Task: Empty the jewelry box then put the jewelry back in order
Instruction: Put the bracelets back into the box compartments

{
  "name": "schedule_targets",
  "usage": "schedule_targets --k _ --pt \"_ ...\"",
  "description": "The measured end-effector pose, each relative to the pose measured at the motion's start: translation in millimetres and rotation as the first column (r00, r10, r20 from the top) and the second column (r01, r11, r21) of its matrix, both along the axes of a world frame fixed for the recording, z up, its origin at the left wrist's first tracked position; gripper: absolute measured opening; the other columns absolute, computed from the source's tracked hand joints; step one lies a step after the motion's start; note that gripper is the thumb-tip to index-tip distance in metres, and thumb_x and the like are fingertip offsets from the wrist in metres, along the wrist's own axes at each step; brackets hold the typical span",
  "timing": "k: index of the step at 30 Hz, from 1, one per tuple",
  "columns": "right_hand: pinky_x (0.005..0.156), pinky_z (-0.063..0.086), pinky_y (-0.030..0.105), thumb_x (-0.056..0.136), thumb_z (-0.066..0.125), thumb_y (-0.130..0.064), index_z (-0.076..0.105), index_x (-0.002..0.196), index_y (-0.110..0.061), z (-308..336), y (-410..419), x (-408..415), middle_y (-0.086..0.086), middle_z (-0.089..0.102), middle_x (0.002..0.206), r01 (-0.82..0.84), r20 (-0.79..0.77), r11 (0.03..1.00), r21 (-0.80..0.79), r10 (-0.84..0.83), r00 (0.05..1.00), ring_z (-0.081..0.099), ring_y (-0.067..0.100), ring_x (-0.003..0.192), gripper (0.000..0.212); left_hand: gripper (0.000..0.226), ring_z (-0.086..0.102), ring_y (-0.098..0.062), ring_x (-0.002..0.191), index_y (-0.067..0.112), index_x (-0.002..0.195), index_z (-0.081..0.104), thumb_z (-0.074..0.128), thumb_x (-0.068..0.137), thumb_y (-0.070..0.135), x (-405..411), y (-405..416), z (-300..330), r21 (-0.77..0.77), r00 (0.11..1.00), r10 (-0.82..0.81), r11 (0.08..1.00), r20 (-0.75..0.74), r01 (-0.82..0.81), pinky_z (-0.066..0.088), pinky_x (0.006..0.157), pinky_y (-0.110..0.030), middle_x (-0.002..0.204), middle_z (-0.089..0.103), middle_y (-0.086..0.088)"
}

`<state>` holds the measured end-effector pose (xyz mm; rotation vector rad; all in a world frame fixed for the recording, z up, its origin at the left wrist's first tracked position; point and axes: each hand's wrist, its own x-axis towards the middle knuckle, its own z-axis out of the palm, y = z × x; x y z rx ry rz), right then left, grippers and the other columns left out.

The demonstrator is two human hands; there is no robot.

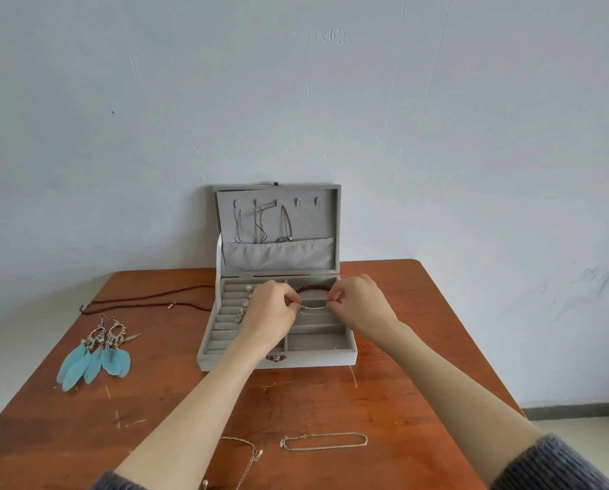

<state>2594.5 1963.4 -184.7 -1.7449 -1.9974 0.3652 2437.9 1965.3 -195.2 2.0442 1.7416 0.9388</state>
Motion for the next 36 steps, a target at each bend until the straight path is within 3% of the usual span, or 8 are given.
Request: schedule_targets --k 7,11,15,19,21,25,29,36 --pt "0.083 0.035 0.032 0.088 0.052 -0.020 0.071 0.097 -0.018 -6.9 -1.4 -6.3 0.005 0.055 0.107 -0.044 0.223 0.998 0.050 0.032 0.974 0.040 0.025 0.107 0.021 0.010 0.057 -0.021 0.094 0.012 0.088 0.074 0.066 0.083 0.015 -3.8 1.5 -4.7 -0.024 0.991 0.003 1.000 -0.131 -0.006 0.047 0.076 -0.029 0.102 0.060 -0.008" --pt "0.085 0.036 0.032 0.089 0.051 -0.020 0.069 0.100 -0.017 -8.9 -2.2 -7.7 0.006 0.051 0.110 -0.022 0.228 0.996 0.082 0.003 0.974 0.039 0.025 0.107 0.021 0.013 0.048 -0.022 0.105 0.017 0.095 0.068 0.065 0.084 0.023 -5.3 0.3 -5.6 -0.028 0.981 0.003 1.000 -0.194 -0.009 0.046 0.086 -0.034 0.107 0.053 -0.006" --pt "0.084 0.036 0.032 0.089 0.052 -0.021 0.068 0.101 -0.017 -7.5 -5.8 -0.5 0.006 0.050 0.109 0.001 0.192 0.994 0.106 -0.022 0.981 0.040 0.025 0.106 0.021 0.016 0.050 -0.019 0.099 0.018 0.095 0.066 0.066 0.083 0.029 -10.1 -2.3 -4.4 0.025 0.985 0.007 1.000 -0.171 -0.002 0.047 0.085 -0.035 0.103 0.054 -0.004" --pt "0.085 0.037 0.032 0.090 0.051 -0.024 0.069 0.104 -0.019 -7.0 -11.4 4.4 0.004 0.051 0.108 0.002 0.206 0.995 0.102 -0.023 0.978 0.041 0.023 0.106 0.023 0.012 0.059 -0.013 0.076 0.012 0.089 0.069 0.067 0.081 0.021 -17.1 -3.0 -1.3 0.030 0.995 0.042 0.999 -0.087 -0.040 0.045 0.068 -0.023 0.082 0.066 -0.002" --pt "0.086 0.038 0.032 0.091 0.050 -0.024 0.069 0.105 -0.020 -6.7 -12.9 3.8 0.004 0.052 0.109 0.002 0.202 0.996 0.086 -0.020 0.979 0.041 0.022 0.106 0.024 0.008 0.060 -0.009 0.071 0.011 0.084 0.072 0.066 0.082 0.016 -15.9 -3.0 0.7 0.011 0.997 0.016 1.000 -0.069 -0.016 0.049 0.071 -0.023 0.081 0.071 -0.001" --pt "0.085 0.039 0.033 0.092 0.048 -0.024 0.069 0.107 -0.021 -6.0 -15.2 2.9 0.005 0.052 0.108 0.009 0.185 0.999 0.049 -0.018 0.983 0.041 0.023 0.106 0.026 0.014 0.061 -0.012 0.084 0.010 0.091 0.073 0.060 0.085 0.007 -8.4 0.5 3.2 0.008 0.991 -0.058 0.998 -0.124 0.059 0.044 0.076 -0.019 0.096 0.070 -0.004" --pt "0.086 0.039 0.033 0.091 0.049 -0.025 0.068 0.108 -0.022 -5.4 -16.4 3.1 0.005 0.052 0.109 0.017 0.169 1.000 0.021 -0.020 0.985 0.041 0.023 0.107 0.026 0.021 0.057 -0.017 0.105 0.015 0.100 0.070 0.055 0.088 0.005 -4.9 3.3 1.9 -0.082 0.977 -0.127 0.990 -0.169 0.115 0.047 0.092 -0.031 0.107 0.067 -0.003" --pt "0.084 0.038 0.032 0.091 0.048 -0.023 0.069 0.106 -0.021 -7.6 -17.2 3.4 0.005 0.053 0.108 0.023 0.131 1.000 0.009 -0.024 0.991 0.042 0.024 0.106 0.026 0.021 0.054 -0.006 0.083 0.012 0.106 0.066 0.064 0.085 0.016 -24.3 2.6 12.2 -0.072 0.998 -0.043 0.997 -0.045 0.040 0.039 0.076 -0.016 0.103 0.068 -0.004"
